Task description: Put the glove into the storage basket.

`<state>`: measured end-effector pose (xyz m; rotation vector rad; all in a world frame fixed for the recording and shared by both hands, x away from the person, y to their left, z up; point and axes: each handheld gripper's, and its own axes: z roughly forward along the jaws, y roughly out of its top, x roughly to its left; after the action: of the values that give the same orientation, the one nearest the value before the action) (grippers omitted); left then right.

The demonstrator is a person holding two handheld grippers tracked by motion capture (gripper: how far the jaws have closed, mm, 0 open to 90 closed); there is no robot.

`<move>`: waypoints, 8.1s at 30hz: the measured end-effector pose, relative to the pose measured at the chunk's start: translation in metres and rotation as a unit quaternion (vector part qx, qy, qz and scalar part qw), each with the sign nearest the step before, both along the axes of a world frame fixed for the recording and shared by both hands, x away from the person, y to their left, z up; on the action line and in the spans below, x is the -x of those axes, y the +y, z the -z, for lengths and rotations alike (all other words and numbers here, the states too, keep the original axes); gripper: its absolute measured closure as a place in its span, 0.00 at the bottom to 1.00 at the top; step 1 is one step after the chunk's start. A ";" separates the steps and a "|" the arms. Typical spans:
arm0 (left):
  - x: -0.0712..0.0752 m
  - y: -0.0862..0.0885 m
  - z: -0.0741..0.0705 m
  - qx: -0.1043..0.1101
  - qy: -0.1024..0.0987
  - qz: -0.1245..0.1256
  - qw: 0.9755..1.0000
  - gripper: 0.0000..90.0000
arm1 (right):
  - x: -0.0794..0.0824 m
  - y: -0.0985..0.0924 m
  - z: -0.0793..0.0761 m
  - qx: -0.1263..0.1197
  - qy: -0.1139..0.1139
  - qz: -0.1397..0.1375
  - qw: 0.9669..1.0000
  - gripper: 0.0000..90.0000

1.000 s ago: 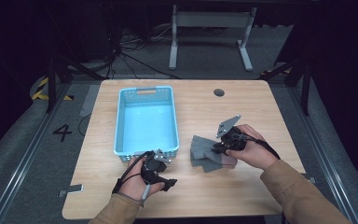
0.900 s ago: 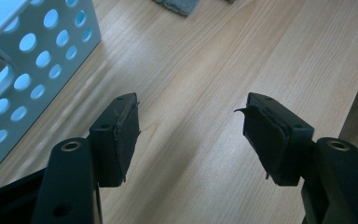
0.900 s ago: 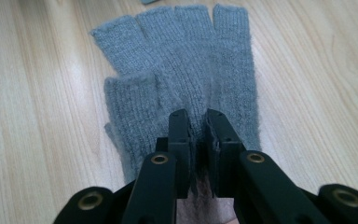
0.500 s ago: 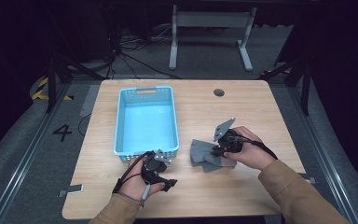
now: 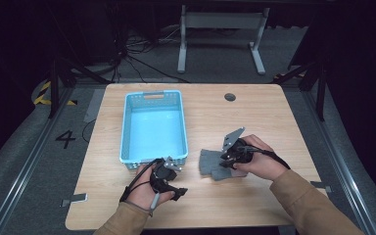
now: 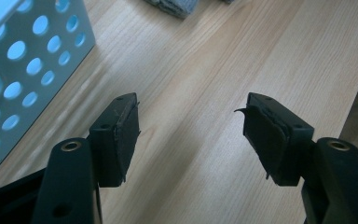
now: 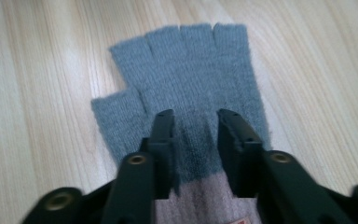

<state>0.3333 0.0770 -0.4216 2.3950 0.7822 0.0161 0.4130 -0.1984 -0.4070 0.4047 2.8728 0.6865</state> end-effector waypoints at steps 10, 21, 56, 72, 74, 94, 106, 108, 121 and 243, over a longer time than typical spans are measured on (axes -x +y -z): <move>-0.004 -0.012 -0.002 0.008 -0.014 0.011 1.000 0.43 | 0.015 -0.028 -0.016 -0.056 -0.017 0.052 0.997 0.71; -0.009 -0.027 0.000 0.032 -0.036 0.027 0.999 0.71 | 0.051 -0.074 -0.009 -0.100 -0.008 0.142 0.985 0.65; -0.036 -0.061 0.031 0.027 -0.013 -0.003 1.000 0.81 | 0.064 -0.079 0.021 -0.082 -0.003 0.170 0.982 0.73; -0.038 -0.067 0.031 0.016 -0.019 0.001 1.000 0.99 | 0.066 -0.072 0.016 -0.059 -0.031 0.153 0.986 0.92; -0.038 -0.066 0.030 0.017 -0.023 0.001 1.000 0.99 | 0.067 -0.071 0.013 -0.057 -0.045 0.150 0.986 0.94; -0.035 -0.071 0.027 0.027 -0.036 0.005 0.999 0.99 | 0.062 -0.077 0.015 -0.041 -0.090 0.144 0.985 0.95; -0.032 -0.069 0.023 0.023 -0.033 -0.014 0.999 0.75 | 0.062 -0.086 0.011 -0.087 -0.062 0.176 0.979 0.69; -0.031 -0.070 0.018 0.030 -0.043 -0.019 0.998 0.68 | 0.063 -0.089 0.007 -0.097 -0.064 0.184 0.976 0.66; -0.042 -0.103 -0.004 0.026 -0.061 0.004 0.998 0.35 | 0.055 -0.116 -0.006 -0.125 -0.048 0.239 0.962 0.60; -0.079 -0.033 -0.106 0.015 -0.085 -0.029 0.996 0.76 | 0.034 -0.150 0.008 -0.185 0.000 0.347 0.920 0.64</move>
<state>0.4121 0.0436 -0.3155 2.3072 0.7654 0.2278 0.3789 -0.3480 -0.4150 1.3740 2.3096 1.0510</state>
